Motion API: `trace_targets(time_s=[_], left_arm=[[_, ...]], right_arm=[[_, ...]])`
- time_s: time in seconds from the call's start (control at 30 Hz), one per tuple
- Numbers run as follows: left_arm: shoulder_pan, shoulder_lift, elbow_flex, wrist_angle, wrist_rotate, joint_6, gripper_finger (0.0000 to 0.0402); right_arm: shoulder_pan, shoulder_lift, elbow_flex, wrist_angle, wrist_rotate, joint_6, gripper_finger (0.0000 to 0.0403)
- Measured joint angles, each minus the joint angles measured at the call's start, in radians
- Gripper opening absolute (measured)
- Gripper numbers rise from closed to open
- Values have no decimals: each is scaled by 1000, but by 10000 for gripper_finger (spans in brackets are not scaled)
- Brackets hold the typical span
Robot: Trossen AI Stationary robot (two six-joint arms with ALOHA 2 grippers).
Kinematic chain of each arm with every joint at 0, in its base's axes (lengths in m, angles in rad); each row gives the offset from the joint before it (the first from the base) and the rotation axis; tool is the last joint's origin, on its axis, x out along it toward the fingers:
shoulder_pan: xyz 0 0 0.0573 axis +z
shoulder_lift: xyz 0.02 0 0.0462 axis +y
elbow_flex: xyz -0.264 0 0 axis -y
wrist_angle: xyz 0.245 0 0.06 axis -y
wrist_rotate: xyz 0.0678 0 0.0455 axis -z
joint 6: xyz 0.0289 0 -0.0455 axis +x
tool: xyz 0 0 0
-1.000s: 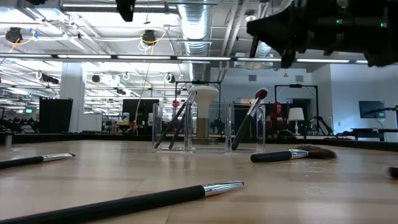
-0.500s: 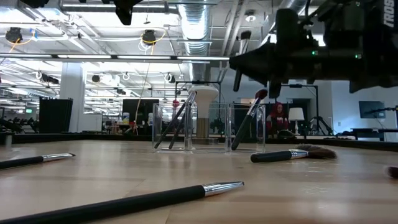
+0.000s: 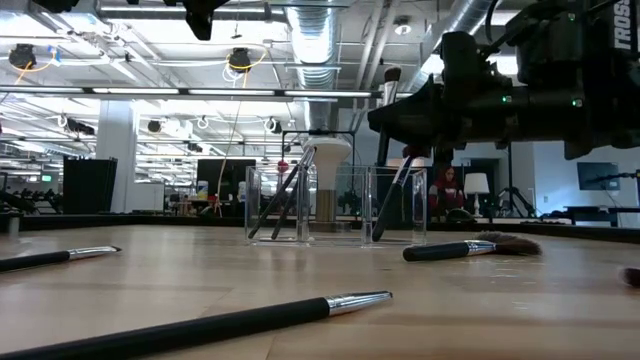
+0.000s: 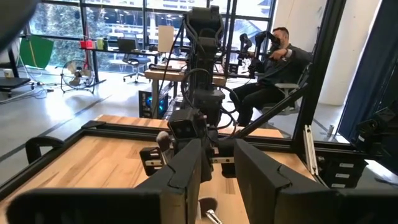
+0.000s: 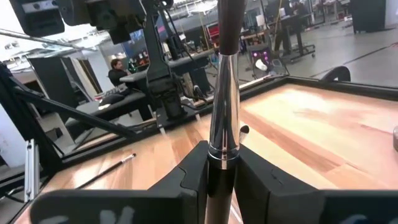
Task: Put items in baskets/containers
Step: Put the black foundation brush into the transparent organizer
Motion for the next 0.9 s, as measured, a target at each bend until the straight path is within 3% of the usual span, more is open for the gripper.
trace_targets(time_s=[0.67, 0.9], left_arm=[[0, 1, 0, 0, 0, 0, 93], [0, 1, 0, 0, 0, -1, 93]], right_arm=[[0, 0, -1, -40, -6, -3, 62], [23, -53, -7, -38, -41, -91, 71]])
